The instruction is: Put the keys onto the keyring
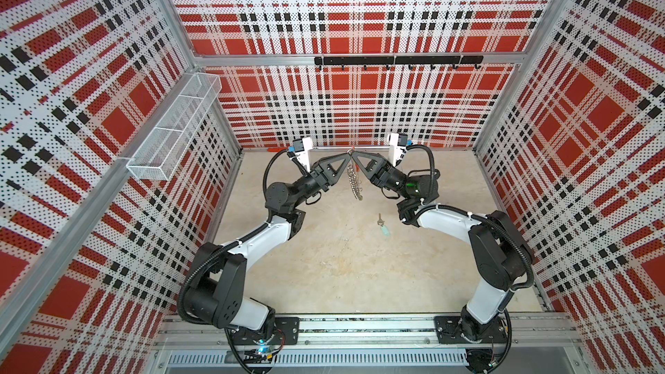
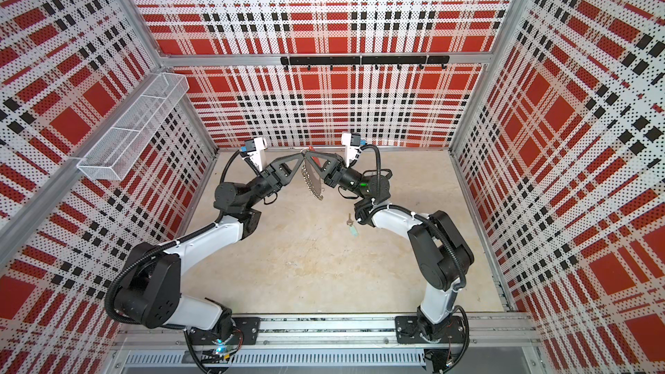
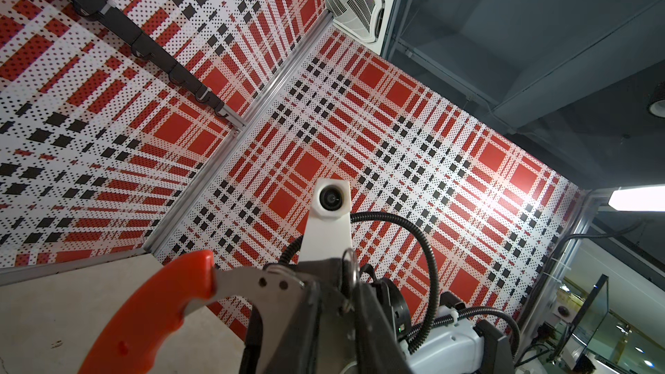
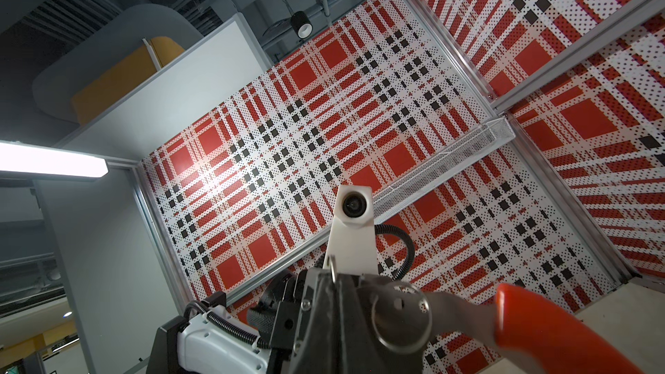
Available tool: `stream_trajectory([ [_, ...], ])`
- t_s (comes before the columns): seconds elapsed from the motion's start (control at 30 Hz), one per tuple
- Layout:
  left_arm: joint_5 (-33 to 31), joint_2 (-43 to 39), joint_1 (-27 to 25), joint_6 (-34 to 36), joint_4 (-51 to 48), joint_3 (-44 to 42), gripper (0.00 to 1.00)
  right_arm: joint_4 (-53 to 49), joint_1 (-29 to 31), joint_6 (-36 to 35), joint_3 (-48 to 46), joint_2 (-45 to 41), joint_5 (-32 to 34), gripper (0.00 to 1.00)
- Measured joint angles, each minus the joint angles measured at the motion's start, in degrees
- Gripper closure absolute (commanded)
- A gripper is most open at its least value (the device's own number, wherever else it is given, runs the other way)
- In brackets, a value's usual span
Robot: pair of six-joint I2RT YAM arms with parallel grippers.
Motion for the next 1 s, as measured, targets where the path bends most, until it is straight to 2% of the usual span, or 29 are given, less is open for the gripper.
stream_trajectory([
  [0.17,-0.13,0.22,0.0,0.0,0.2,0.02,0.81,-0.61,0.11,-0.98,0.0,0.0,0.04,1.0],
  [0.3,-0.59,0.37,0.09,0.0,0.39,0.02,0.98,-1.44,0.28,-1.95,0.0,-0.02,0.26,1.0],
  [0.33,-0.79,0.39,0.15,-0.04,0.5,0.02,1.0,-1.68,0.28,-2.23,0.0,-0.02,0.44,1.0],
  [0.57,-1.07,0.42,0.17,0.09,0.61,0.02,1.0,-3.5,0.31,-3.78,0.0,-0.76,0.66,1.0],
  [0.63,-1.18,0.42,0.17,0.11,0.63,0.02,1.0,-5.27,0.31,-4.81,0.0,-1.53,0.66,0.89],
  [0.7,-1.03,0.42,0.24,0.11,0.61,0.02,1.0,-7.26,0.33,-6.03,0.0,-2.45,0.63,0.67],
  [0.77,-0.37,0.42,0.22,0.09,0.52,0.02,1.0,-9.07,0.35,-7.28,-0.04,-3.43,0.37,0.56],
  [0.87,0.55,0.42,0.0,0.04,0.31,0.02,1.0,-12.0,-0.11,-8.96,-0.57,-5.07,-0.13,0.5],
  [1.0,1.64,0.39,0.0,0.02,0.26,0.02,1.0,-17.27,-2.23,-11.34,-1.16,-7.87,-1.73,0.48],
])
